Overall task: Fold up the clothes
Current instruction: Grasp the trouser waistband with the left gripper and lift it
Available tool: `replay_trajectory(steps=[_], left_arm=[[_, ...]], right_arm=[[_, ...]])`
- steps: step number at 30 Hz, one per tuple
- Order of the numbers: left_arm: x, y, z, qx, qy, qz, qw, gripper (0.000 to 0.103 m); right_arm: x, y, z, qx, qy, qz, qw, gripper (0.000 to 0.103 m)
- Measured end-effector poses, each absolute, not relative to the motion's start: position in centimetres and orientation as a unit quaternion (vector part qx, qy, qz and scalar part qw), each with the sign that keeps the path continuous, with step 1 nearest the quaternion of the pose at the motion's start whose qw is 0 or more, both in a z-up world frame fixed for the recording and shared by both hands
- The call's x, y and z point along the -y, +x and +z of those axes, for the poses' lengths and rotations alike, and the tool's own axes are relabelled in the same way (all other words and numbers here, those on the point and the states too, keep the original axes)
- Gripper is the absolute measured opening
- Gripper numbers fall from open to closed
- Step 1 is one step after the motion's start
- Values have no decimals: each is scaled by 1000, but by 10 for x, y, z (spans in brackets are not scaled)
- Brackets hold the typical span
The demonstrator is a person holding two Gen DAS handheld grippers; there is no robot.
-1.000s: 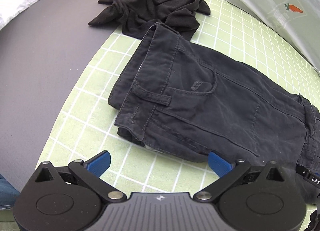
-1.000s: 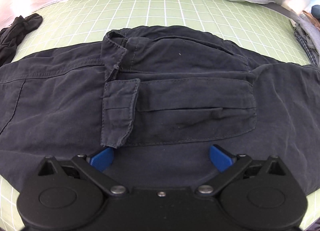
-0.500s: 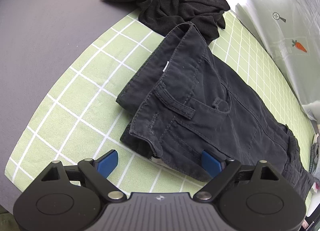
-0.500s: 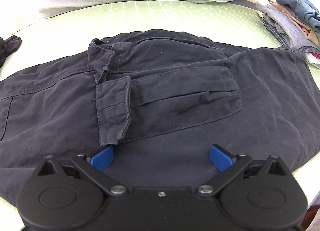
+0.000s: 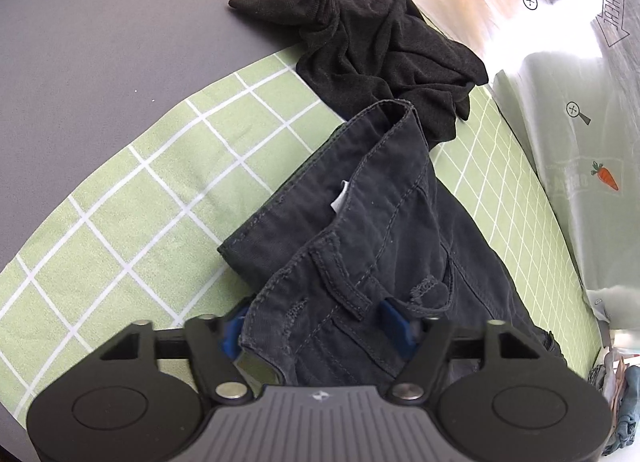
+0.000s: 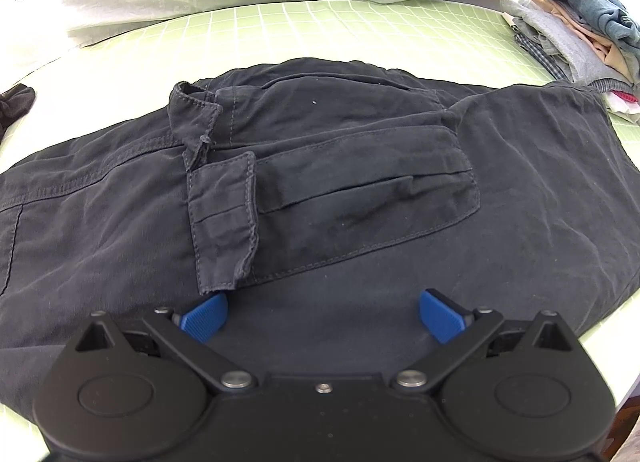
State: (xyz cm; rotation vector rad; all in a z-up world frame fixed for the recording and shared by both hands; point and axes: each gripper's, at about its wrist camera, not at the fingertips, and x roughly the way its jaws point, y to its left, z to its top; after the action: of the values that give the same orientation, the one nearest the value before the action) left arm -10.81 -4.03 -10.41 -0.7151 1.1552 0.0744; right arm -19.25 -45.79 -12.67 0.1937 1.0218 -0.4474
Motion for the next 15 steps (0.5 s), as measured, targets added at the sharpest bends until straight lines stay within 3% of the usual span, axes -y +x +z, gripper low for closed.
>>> replay_trajectory(steps=[3, 5, 15], left_arm=[[46, -109, -98, -520, -335, 25, 785, 37], [62, -111, -80, -503, -291, 11, 814, 33], [172, -127, -2, -415, -160, -163, 881, 28]], right_arm=[[460, -193, -127, -483, 95, -207, 845, 103], [461, -193, -128, -482, 96, -202, 847, 103], [467, -192, -129, -483, 86, -173, 854, 103]])
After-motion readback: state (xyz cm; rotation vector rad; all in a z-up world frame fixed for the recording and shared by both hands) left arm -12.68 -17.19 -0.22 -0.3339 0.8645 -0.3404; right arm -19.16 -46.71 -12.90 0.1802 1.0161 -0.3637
